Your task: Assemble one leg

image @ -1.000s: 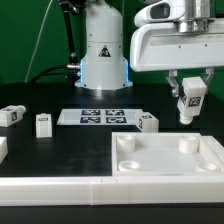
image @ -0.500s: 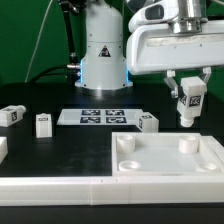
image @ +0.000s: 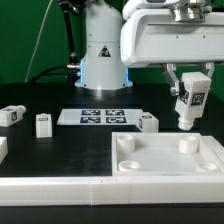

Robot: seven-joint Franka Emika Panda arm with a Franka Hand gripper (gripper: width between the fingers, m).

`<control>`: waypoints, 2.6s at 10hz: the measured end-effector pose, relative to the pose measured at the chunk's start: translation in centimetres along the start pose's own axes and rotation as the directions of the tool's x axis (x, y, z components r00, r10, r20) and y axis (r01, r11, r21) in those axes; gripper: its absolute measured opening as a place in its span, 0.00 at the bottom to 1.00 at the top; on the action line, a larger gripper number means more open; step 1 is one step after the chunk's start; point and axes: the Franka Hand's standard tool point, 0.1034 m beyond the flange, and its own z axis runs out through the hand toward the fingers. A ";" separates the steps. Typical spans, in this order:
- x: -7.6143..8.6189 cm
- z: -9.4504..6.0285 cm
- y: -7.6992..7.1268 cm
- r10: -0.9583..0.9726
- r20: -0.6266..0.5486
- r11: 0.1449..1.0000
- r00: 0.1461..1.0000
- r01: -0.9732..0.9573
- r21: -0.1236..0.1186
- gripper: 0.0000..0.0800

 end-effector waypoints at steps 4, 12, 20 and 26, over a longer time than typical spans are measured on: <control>0.5 1.0 0.0 -0.006 0.002 1.000 1.000 0.006 0.003 0.36; 5.0 6.1 -0.6 0.011 -0.027 1.000 1.000 -0.010 0.017 0.36; 4.8 6.0 -0.9 -0.005 -0.035 1.000 0.999 0.006 0.017 0.36; 4.6 5.9 -0.8 -0.007 -0.055 1.000 0.998 0.008 0.014 0.36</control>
Offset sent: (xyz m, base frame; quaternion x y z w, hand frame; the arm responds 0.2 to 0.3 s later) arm 0.0222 0.0108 -0.0097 -0.0032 0.0207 -0.0005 0.9998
